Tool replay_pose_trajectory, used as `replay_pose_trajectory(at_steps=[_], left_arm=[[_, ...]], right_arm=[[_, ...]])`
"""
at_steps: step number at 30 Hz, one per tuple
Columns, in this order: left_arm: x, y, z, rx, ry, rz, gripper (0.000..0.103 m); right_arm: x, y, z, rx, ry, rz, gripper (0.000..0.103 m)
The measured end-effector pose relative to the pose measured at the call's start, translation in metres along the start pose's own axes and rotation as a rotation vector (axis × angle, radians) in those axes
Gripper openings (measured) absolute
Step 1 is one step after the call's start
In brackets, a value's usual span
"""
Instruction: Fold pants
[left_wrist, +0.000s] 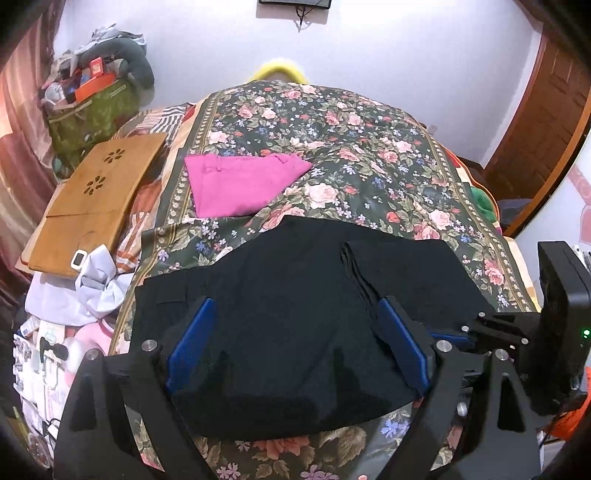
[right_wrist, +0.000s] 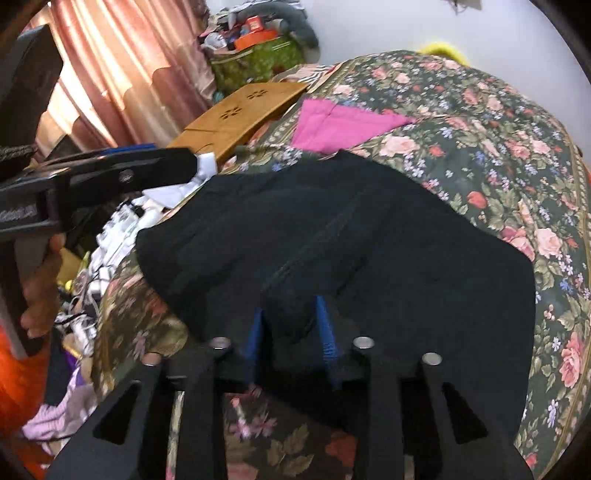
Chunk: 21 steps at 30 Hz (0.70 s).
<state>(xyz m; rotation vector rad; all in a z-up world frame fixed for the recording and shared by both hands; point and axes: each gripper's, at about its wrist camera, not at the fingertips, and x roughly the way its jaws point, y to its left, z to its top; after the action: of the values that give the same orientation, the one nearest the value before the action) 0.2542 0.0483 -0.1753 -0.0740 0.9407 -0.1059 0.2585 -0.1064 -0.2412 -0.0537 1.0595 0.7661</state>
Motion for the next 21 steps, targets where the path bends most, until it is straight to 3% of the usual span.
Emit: replay_pose_trajectory(at_steps=[2,5,13,21], left_arm=[[0.000,-0.005,0.003,0.007,-0.004,-0.007,0.090],[0.001,-0.013,0.008,0.020,-0.008,-0.013,0.090],[0.019,-0.047,0.032,0.078,-0.003,-0.031,0.090],[0.065,-0.081,0.053,0.128,0.068,-0.072,0.090]], right_arm=[[-0.009,-0.001,-0.002,-0.002,0.002,0.014,0.044],[-0.026,-0.006,-0.003,-0.005,-0.033,0.007,0.046],[-0.071,-0.051,0.009,0.003,-0.185,-0.135,0.053],[-0.055,-0.105,0.018,0.069,-0.158,-0.182,0.053]])
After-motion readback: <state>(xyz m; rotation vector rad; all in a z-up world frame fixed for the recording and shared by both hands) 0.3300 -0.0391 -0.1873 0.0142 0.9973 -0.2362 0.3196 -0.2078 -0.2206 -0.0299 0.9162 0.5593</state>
